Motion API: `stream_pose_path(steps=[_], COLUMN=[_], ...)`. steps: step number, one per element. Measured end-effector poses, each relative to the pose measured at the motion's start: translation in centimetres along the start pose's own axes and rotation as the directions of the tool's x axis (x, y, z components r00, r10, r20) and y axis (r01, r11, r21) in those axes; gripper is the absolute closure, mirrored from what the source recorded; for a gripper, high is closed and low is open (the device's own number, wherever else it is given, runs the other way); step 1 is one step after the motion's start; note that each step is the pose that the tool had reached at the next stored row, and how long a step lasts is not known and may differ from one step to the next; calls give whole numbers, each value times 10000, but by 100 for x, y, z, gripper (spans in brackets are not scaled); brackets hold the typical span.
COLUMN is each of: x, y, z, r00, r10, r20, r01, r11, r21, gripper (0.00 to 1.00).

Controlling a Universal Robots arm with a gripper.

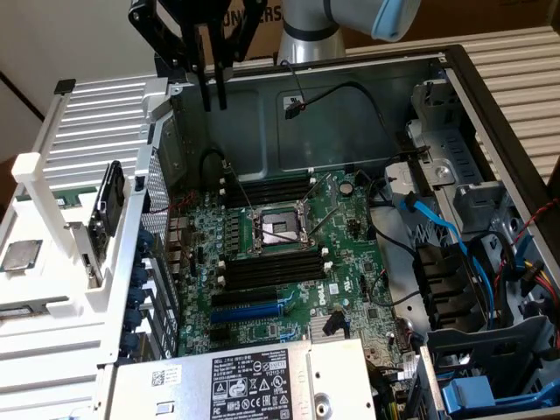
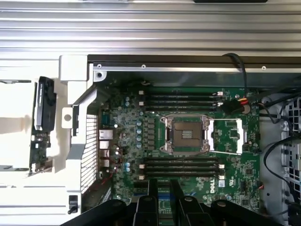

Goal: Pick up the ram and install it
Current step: 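Reach for the ram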

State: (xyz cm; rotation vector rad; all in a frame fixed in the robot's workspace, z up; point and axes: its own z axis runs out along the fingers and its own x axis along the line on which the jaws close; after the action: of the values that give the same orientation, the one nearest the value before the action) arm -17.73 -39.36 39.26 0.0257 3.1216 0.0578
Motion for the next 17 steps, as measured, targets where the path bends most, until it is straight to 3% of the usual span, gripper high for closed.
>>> stream_pose_path(steps=[13,17], x=[582,707], y=[-9,-11], z=[-10,-13], r00=[10000,9999], r10=[-24,-54], r20=[-7,-119], r01=[24,54], r11=[10000,10000], r21=[-2,-2], gripper=[75,75])
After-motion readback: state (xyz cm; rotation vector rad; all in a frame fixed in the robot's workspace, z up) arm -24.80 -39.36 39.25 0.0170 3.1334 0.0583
